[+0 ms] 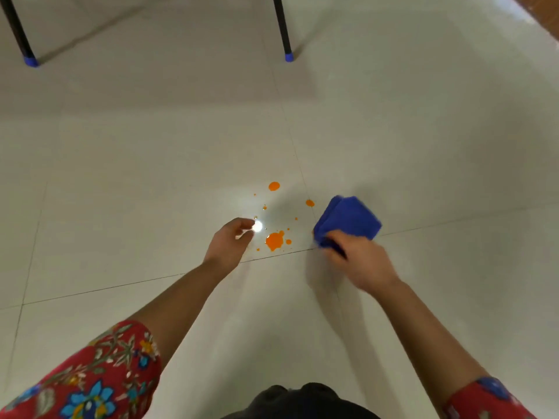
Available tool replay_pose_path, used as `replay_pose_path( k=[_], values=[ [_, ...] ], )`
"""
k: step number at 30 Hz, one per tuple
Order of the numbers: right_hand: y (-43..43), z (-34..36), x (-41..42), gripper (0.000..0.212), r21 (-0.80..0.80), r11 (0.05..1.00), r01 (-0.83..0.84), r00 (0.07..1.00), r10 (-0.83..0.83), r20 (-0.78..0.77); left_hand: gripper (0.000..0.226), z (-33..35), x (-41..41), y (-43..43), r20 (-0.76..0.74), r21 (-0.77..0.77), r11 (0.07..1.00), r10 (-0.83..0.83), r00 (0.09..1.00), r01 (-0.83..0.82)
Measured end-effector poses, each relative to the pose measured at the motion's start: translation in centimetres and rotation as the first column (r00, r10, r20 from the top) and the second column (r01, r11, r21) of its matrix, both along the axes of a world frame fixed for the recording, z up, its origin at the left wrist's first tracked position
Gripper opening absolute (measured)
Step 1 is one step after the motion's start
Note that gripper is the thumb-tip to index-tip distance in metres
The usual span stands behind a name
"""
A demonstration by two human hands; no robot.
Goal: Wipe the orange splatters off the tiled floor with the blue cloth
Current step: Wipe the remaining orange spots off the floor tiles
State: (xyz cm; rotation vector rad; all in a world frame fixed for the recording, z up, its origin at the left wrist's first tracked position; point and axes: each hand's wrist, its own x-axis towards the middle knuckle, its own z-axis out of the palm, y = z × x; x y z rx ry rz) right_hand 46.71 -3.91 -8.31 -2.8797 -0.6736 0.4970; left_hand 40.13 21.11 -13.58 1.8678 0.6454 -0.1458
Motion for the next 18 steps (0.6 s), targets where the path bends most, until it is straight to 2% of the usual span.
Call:
replay_pose_path(
  k=[1, 2, 3, 5, 6, 9, 12, 15, 18],
  values=[
    [0.3, -1.3, -0.6, 0.031, -0.067, 0.998, 0.002, 0.995, -0.008, -0.094, 0.026, -0.7, -0.8, 0.6, -0.023, 0.081, 0.996, -0.03, 0.999, 0.032],
    [0.5, -2.6, -1.1, 0.034, -0.062, 0.997, 0.055, 0.987, -0.064, -0.146, 0.029, -1.3, -1.5, 1.2, -0.04, 0.162, 0.985, -0.062, 0.997, 0.068],
    [0.7, -3.7, -1.2, 0.035, 0.011, 0.987, 0.159, 0.976, -0.156, -0.152, 0.031, -1.8, -2.1, 1.7, -0.046, 0.23, 0.968, -0.094, 0.994, 0.102],
    [0.9, -6.5, -0.4, 0.035, 0.217, 0.914, 0.343, 0.939, -0.34, -0.055, 0.036, -2.6, -2.7, 2.4, -0.027, 0.344, 0.924, -0.168, 0.985, 0.168],
    [1.3, -7.9, 0.1, 0.039, 0.252, 0.896, 0.365, 0.924, -0.382, 0.022, 0.039, -2.8, -2.8, 2.4, -0.018, 0.397, 0.893, -0.222, 0.975, 0.211],
    [2.9, -11.6, 0.9, 0.055, 0.034, 0.918, 0.395, 0.915, -0.396, 0.073, 0.05, -3.9, -2.3, 2.0, -0.038, 0.494, 0.801, -0.369, 0.928, 0.339],
    [2.5, -14.1, -0.9, 0.061, -0.123, 0.905, 0.408, 0.912, -0.397, 0.102, 0.057, -4.7, -1.8, 1.9, -0.047, 0.534, 0.756, -0.42, 0.906, 0.378],
    [0.8, -14.5, -0.8, 0.062, -0.121, 0.864, 0.49, 0.871, -0.479, 0.105, 0.06, -5.4, -1.4, 3.1, -0.086, 0.544, 0.745, -0.408, 0.909, 0.386],
    [1.3, -14.9, 4.0, 0.056, -0.059, 0.818, 0.573, 0.817, -0.563, 0.128, 0.071, -6.0, -1.3, 4.5, -0.139, 0.522, 0.748, -0.4, 0.906, 0.41]
  ],
)
